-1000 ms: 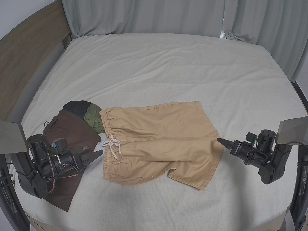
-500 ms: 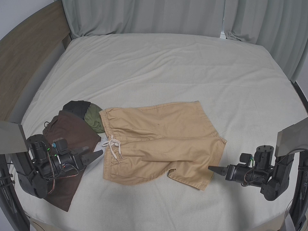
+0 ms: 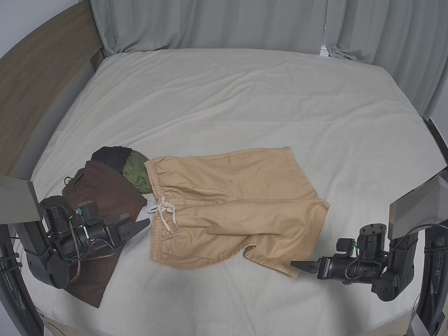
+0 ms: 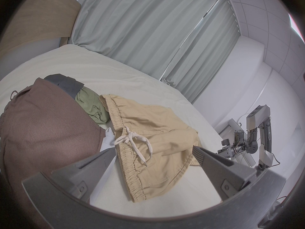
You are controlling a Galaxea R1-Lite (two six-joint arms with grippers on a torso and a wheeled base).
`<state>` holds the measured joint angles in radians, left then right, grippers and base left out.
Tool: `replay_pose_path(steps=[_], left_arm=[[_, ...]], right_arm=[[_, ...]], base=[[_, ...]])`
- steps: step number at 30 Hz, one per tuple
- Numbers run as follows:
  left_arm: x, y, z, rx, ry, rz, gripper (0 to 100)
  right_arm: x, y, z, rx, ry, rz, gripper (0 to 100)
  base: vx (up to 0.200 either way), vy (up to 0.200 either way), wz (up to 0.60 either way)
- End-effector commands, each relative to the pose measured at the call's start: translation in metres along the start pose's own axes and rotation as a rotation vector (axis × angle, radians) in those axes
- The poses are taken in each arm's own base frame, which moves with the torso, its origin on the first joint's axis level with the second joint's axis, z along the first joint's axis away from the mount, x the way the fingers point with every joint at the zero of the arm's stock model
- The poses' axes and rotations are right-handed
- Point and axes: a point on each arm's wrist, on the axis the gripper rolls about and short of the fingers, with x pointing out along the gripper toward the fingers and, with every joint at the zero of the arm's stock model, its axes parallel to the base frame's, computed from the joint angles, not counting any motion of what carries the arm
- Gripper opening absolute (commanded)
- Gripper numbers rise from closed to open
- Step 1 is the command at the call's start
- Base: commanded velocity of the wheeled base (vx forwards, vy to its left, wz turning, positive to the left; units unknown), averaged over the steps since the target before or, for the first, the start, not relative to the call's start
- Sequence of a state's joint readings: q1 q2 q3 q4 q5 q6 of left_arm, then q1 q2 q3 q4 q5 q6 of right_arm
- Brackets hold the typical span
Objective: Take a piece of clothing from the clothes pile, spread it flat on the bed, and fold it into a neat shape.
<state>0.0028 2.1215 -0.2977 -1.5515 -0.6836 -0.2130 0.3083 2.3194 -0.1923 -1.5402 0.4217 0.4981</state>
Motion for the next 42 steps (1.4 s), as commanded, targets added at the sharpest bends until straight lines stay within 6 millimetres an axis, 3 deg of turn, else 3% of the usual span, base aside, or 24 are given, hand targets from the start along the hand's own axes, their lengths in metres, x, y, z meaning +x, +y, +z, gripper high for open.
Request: replay_pose_path(steps=[1,18,19,34,42], left_arm=[[0.000,0.001,0.000,-0.002,0.001,0.002,100],[0.000,0.001,-0.001,-0.005,0.002,0.002,100],[0.000,0.001,-0.001,-0.005,0.002,0.002,100],[0.002,0.003,-0.007,-0.009,0.022,0.001,100],[0.005,0.003,-0.023,-0.045,0.079,-0.006,100]], right_arm=[[0.010,-0.002,-0.005,0.002,0.026,0.002,100],[0.021,0.004,-0.008,0.030,0.032,0.024,100],[0.021,0.004,-0.008,0.030,0.032,0.024,0],[0.020,0.003,-0.010,0.036,0.044,0.015,0],[0.020,0.002,-0.010,0.036,0.043,0.012,0]], base=[[0.000,0.000,0.00],[0.000,0.000,0.00],[0.000,0.000,0.00],[0.000,0.000,0.00],[0.000,0.000,0.00]])
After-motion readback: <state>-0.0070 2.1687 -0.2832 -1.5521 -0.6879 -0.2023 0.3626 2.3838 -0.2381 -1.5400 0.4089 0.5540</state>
